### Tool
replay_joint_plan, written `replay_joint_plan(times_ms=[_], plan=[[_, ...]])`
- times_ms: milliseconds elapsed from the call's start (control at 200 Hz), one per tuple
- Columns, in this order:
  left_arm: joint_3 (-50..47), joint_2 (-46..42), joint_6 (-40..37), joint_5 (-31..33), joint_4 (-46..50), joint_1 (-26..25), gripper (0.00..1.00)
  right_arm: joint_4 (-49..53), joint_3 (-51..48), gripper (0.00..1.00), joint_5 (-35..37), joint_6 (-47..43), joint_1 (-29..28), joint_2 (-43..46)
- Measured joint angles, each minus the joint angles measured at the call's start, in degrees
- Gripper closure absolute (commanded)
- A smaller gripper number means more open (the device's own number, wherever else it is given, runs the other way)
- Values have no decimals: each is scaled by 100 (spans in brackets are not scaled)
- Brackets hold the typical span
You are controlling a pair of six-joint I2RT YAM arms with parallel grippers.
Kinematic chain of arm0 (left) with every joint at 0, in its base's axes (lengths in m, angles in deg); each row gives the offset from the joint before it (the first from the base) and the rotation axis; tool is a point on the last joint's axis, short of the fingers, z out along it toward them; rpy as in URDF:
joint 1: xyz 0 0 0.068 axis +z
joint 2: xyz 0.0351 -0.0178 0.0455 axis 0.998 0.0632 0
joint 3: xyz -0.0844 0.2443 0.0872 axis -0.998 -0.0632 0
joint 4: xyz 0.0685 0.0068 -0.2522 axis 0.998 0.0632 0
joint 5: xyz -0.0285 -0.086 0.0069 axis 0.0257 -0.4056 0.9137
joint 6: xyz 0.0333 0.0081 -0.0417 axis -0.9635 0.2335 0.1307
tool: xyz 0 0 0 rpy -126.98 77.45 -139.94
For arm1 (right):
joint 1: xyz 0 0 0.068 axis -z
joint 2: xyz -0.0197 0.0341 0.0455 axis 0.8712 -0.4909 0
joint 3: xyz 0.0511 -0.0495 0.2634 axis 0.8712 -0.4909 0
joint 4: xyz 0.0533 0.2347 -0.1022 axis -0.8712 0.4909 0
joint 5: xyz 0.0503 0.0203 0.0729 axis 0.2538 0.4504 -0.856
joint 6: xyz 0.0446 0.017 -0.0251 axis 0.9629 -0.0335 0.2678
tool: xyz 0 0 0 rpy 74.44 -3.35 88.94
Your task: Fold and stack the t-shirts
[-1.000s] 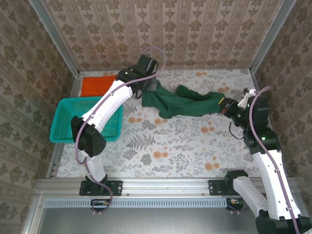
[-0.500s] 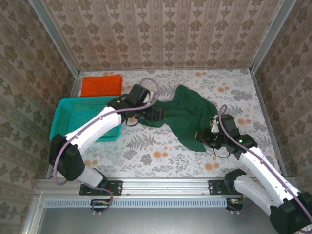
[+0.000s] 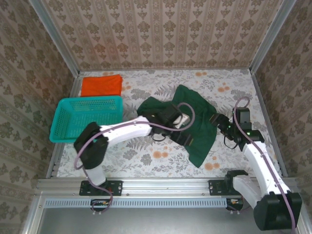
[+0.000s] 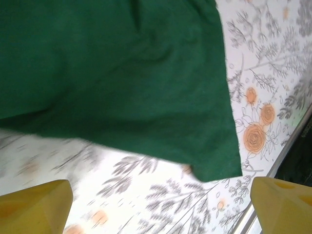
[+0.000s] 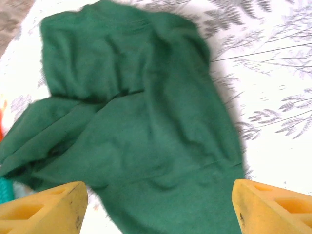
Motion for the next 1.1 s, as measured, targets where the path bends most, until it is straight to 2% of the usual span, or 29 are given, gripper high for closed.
replay_joint_plan(times_ms=[195, 435, 535, 585, 660, 690, 765, 845, 970, 1100], plan=[[1036, 1174, -317, 9, 369, -555, 8, -748, -199, 25, 129, 131, 313, -1241], [1508, 1735, -693, 81, 951, -872, 7, -1502, 516, 35, 256, -35, 350, -3018], [1563, 1893, -879, 192, 1137, -935, 13, -1792, 874, 40, 166, -138, 350, -3628], [1611, 1926, -927, 267, 1176, -951, 20, -1906, 999, 43, 105, -201, 350, -3877], [1644, 1950, -1001, 332, 1202, -957, 39, -2004, 1147, 50, 42, -243, 348, -4190], [1648, 1982, -1010, 358, 1202, -957, 47, -2031, 1178, 57, 28, -275, 348, -4295], [1703, 2044, -1008, 431, 1200, -951, 77, -2024, 1202, 77, 46, -332, 356, -4409], [1729, 2096, -1010, 481, 1185, -953, 100, -2081, 1200, 90, -24, -376, 389, -4428], [1674, 2026, -1021, 588, 1123, -951, 100, -2140, 1154, 98, -94, -352, 345, -4308], [1150, 1534, -1021, 787, 960, -844, 100, -2090, 994, 100, -181, -348, 302, -3598]])
